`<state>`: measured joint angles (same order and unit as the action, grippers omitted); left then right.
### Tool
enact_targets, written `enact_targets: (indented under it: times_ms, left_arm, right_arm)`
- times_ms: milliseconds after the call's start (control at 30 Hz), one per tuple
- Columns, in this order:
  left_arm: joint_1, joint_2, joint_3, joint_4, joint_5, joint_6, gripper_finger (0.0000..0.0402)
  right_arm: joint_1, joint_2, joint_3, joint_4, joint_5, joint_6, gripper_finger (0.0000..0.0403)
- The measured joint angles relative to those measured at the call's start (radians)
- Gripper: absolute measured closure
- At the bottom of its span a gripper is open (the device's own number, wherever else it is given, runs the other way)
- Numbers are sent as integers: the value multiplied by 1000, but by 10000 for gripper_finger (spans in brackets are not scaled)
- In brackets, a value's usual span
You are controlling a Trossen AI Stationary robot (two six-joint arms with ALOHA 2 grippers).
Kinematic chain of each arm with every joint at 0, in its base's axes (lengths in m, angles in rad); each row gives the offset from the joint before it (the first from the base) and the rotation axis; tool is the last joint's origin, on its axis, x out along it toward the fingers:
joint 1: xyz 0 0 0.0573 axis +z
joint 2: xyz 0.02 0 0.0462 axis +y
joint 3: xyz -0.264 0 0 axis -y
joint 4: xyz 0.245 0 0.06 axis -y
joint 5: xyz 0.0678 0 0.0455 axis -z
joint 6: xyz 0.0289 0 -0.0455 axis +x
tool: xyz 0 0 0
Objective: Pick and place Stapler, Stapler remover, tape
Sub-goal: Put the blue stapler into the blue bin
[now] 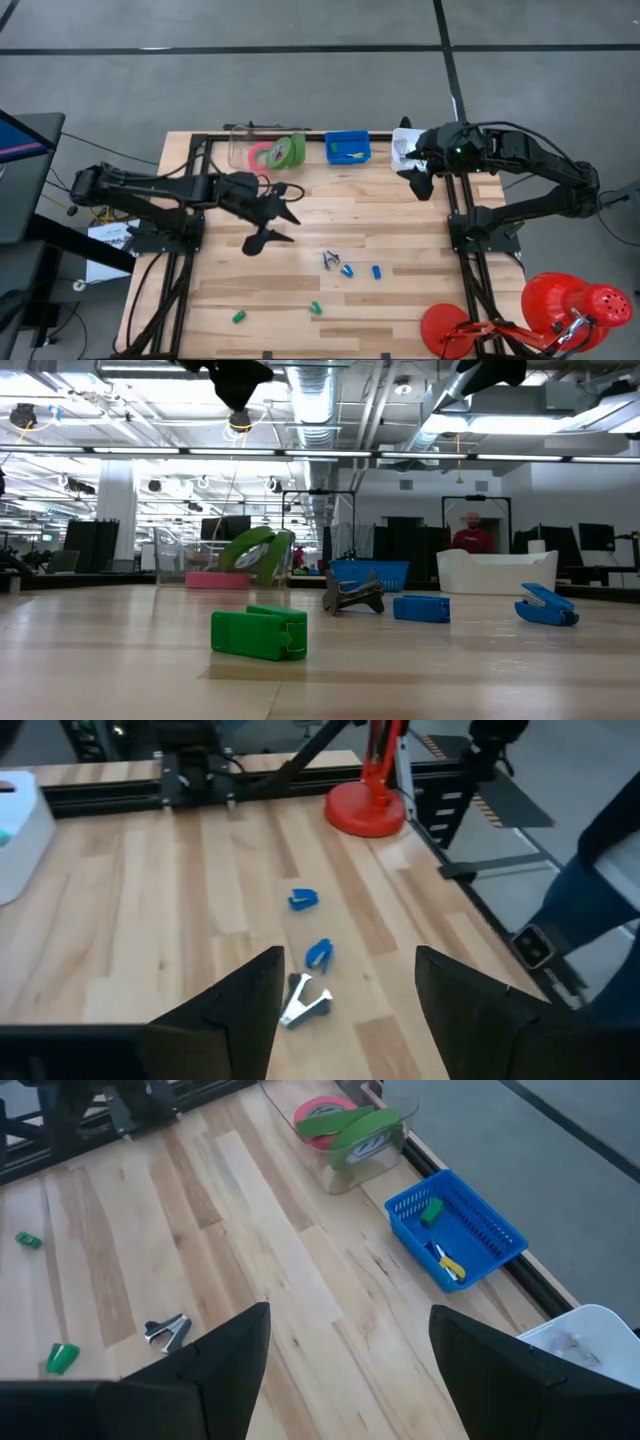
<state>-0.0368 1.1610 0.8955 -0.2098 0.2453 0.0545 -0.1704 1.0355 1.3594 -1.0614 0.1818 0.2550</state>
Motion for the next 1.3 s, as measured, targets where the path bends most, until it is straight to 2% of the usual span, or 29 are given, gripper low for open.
enact_targets:
  times_ms: [200,333,467,600,833,1033,1300]
  left_arm:
    - [-62,0,0,0,-3,-65,187]
    - [-85,0,0,-14,-39,-79,191]
    - [-76,0,0,-13,-95,-79,196]
    - [-60,0,0,-13,-101,-79,200]
    - [-22,0,0,-14,-104,-60,206]
    - [10,1,0,-13,-104,-59,207]
    - [56,1,0,-14,-104,-59,207]
  right_arm:
    - [28,0,0,0,0,0,138]
    - [70,0,0,-8,0,0,138]
    - [129,0,0,-10,-1,0,138]
    - [197,1,-5,-32,-4,1,138]
    - [312,19,-110,9,-23,38,138]
    - [406,81,-194,78,-26,37,138]
    - [495,221,-204,83,-26,34,138]
